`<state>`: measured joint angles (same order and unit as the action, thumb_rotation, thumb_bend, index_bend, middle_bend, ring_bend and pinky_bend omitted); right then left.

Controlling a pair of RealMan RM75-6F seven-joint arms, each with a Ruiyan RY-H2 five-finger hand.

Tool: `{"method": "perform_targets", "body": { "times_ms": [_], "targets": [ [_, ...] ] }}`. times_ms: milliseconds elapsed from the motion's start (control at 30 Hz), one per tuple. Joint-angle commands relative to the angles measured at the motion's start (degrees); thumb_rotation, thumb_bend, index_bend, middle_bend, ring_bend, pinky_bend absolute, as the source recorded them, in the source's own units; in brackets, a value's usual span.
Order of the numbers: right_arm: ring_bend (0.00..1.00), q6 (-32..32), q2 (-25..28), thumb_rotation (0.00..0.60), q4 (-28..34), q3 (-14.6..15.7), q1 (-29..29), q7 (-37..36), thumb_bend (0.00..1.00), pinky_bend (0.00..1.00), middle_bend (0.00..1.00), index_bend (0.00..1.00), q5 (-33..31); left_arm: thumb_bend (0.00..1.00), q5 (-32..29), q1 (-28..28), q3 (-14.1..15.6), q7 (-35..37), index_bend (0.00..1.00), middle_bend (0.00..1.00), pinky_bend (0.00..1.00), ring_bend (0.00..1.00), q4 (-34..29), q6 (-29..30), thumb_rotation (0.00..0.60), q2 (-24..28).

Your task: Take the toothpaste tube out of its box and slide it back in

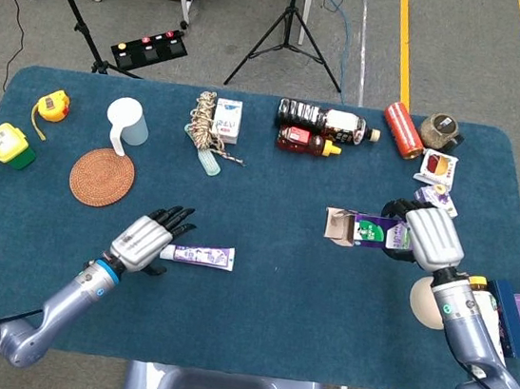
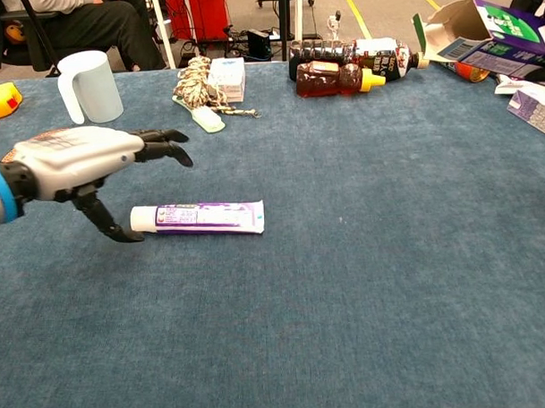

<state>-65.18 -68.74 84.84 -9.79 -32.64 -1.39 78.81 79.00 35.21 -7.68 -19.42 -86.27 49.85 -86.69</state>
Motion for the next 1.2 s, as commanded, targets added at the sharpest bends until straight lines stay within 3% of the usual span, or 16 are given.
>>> {"method": "perform_targets", "body": {
  "times_ms": [33,300,600,800,933,1033,1100,1200],
  "targets": [
    [0.59,0.13,-0.08,0.6,-0.12,0.01,0.06,0.08,0.44,0.63,0.56,0.47,-0.04,0.18,-2.94,1.62,-0.7,-4.74,0.23,0.12,0.26,0.07,1.4,0.32,0.6,-4.05],
    [0.59,0.53,-0.13,0.6,-0.54,-0.09,0.25,-0.39,0.44,0.63,0.56,0.47,-0.18,0.24,-7.09,2.13,-0.86,-10.46,0.36,0.25,0.44,0.2,3.08,3.53,0.6,-8.42],
    [0.59,0.83,-0.4,0.6,-1.32,-0.13,0.37,-0.82,0.44,0.63,0.56,0.47,-0.09,0.27,-9.17,1.74,-0.7,-11.86,0.51,0.41,0.61,0.38,4.35,6.7,0.6,-9.01],
    [0.59,0.89,-0.77,0.6,-1.56,-0.09,0.39,-0.89,0.44,0.63,0.56,0.47,0.14,0.27,-12.47,0.96,-0.82,-14.61,0.53,0.43,0.63,0.41,4.16,8.13,0.6,-6.32],
    [0.59,1.05,-1.17,0.6,-1.74,-0.08,0.32,-0.76,0.44,0.63,0.56,0.47,0.15,0.26,-12.95,0.82,-1.38,-11.59,0.53,0.43,0.6,0.4,4.45,7.72,0.6,-4.55],
    [0.59,1.18,-1.43,0.6,-1.85,0.02,0.3,-0.58,0.44,0.63,0.56,0.47,0.24,0.24,-10.27,0.84,-0.61,-7.84,0.42,0.32,0.48,0.28,5.9,7.54,0.6,-3.66],
    [0.59,1.26,-1.6,0.6,-1.98,0.07,0.31,-0.51,0.44,0.63,0.56,0.47,0.22,0.23,-9.14,1.17,0.33,-4.22,0.22,0.12,0.33,0.1,5.76,5.13,0.6,-2.3],
    [0.59,1.4,-1.64,0.6,-2.24,0.1,0.34,-0.48,0.45,0.63,0.56,0.47,0.18,0.22,-7.49,1.51,1.51,-0.33,0.04,0.0,0.19,0.0,4.68,2.63,0.6,0.34]
  ]
}}
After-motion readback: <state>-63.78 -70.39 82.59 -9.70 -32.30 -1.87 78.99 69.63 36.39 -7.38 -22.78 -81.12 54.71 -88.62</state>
